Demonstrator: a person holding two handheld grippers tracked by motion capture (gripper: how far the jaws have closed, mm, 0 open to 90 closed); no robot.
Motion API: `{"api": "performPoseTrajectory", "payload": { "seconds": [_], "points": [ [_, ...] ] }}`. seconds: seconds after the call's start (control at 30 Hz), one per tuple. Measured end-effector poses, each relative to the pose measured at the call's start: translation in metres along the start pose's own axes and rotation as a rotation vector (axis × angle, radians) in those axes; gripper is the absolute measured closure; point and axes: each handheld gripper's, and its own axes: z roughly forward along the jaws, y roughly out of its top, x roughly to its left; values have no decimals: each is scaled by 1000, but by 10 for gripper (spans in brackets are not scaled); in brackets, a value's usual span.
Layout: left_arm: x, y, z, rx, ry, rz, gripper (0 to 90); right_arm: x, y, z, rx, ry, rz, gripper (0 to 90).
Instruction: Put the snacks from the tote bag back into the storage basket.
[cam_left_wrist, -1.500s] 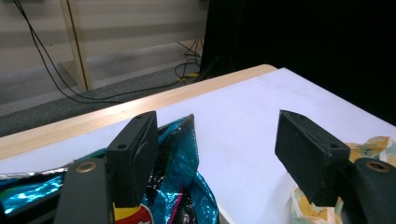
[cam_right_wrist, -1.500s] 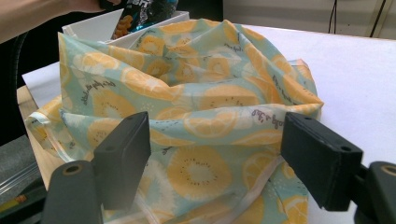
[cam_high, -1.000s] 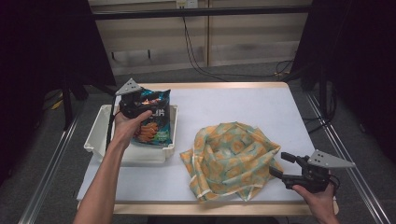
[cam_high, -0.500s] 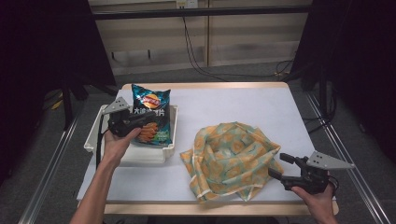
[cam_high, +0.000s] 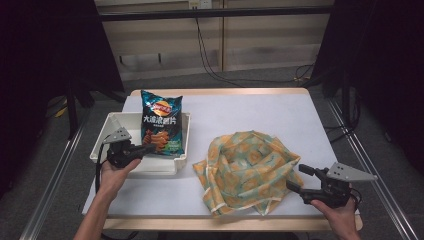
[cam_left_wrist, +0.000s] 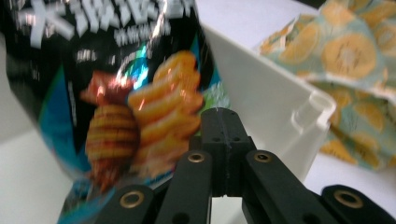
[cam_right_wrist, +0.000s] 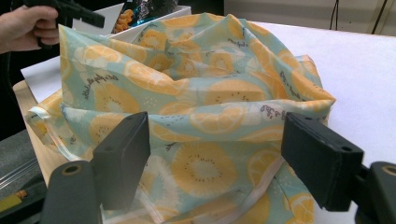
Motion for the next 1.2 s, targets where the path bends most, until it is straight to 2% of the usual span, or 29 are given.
{"api": "performPoseTrajectory", "payload": {
  "seconds": [0.13,0.27,0.3,0.33,0.5,0.63,0.67,0.73,0.83,0.9,1.07,1.2],
  "points": [
    [6,-11,9,74,7,-3,900,0,-1,1,3,-2,4,238],
    [14,-13,21,129,12,-16,900,0,-1,2,9,1,-2,239],
    [16,-12,23,146,28,-9,900,0,-1,2,9,1,-2,239],
    [17,-11,25,150,39,-7,900,-1,-1,2,11,-1,-1,239],
    [26,-10,31,159,27,-21,900,-1,-2,4,21,0,-8,238],
    [26,-9,36,197,25,-1,900,-1,-2,3,18,-1,-5,238],
    [26,-9,37,199,46,4,900,-1,-2,3,19,-4,-3,238],
    [27,-9,38,198,34,-9,900,-1,-2,4,19,-1,-4,237],
    [28,-6,41,208,38,2,900,-1,-2,4,22,-1,-9,237],
    [27,-2,42,223,17,22,900,-1,-2,5,24,0,-10,237],
    [26,5,44,247,27,34,900,-1,-2,5,24,-1,-9,237],
    [27,9,49,259,34,19,900,-1,-2,5,24,0,-7,237]
  ]
}}
